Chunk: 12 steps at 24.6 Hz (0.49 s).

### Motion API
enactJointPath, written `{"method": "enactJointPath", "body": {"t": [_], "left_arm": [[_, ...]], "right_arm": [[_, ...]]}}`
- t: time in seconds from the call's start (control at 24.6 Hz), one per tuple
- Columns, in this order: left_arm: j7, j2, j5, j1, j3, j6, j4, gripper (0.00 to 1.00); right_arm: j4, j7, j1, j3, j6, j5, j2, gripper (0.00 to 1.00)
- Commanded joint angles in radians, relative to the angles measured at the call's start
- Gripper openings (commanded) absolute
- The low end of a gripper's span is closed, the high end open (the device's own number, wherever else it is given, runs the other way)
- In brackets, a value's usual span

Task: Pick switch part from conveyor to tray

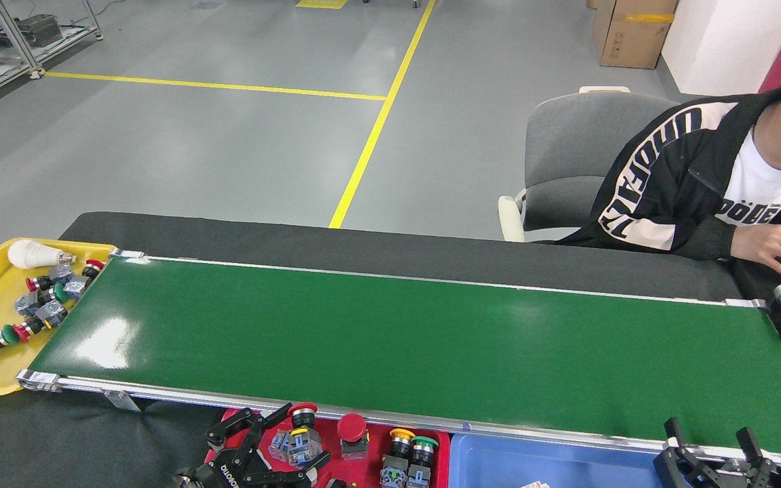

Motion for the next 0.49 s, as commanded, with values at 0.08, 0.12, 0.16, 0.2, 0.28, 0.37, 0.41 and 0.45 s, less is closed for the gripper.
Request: {"method": "enactJointPath", "body": {"t": [0.08, 0.12, 0.16, 0.2, 0.28, 0.37, 0.41, 0.45], "left_arm": [[0.014, 0.003, 0.01, 0.005, 0.008, -0.004, -0.01, 1.0], [0.014, 0.002, 0.013, 0.018, 0.012, -0.004, -0.012, 1.0], [0.014, -0.006, 0.023, 0.032, 0.034, -0.004, -0.013, 1.0], [0.014, -0.006, 0.033, 0.043, 0.052, -0.004, -0.013, 1.0], [0.014, -0.014, 0.083, 0.071, 0.111, -0.004, -0.013, 1.0], [0.013, -0.037, 0.107, 0.077, 0.181, -0.004, -0.013, 1.0], [0.01, -0.07, 0.106, 0.077, 0.227, -0.004, -0.015, 1.0], [0.002, -0.102, 0.104, 0.077, 0.276, -0.004, -0.023, 1.0]], "right_arm": [[-0.016, 0.047, -0.054, 0.002, -0.005, -0.003, 0.003, 0.99], [-0.021, 0.047, -0.056, 0.003, -0.005, -0.003, 0.004, 0.99], [-0.03, 0.047, -0.056, 0.005, -0.005, -0.003, 0.007, 0.99], [-0.036, 0.047, -0.053, 0.008, -0.005, -0.003, 0.013, 0.99], [-0.049, 0.041, -0.046, 0.017, -0.003, 0.002, 0.026, 0.99], [-0.052, 0.037, -0.031, 0.029, -0.002, 0.023, 0.052, 0.98], [-0.053, 0.026, -0.022, 0.034, -0.003, 0.04, 0.07, 0.98], [-0.052, 0.012, -0.013, 0.035, -0.003, 0.058, 0.078, 0.98]]}}
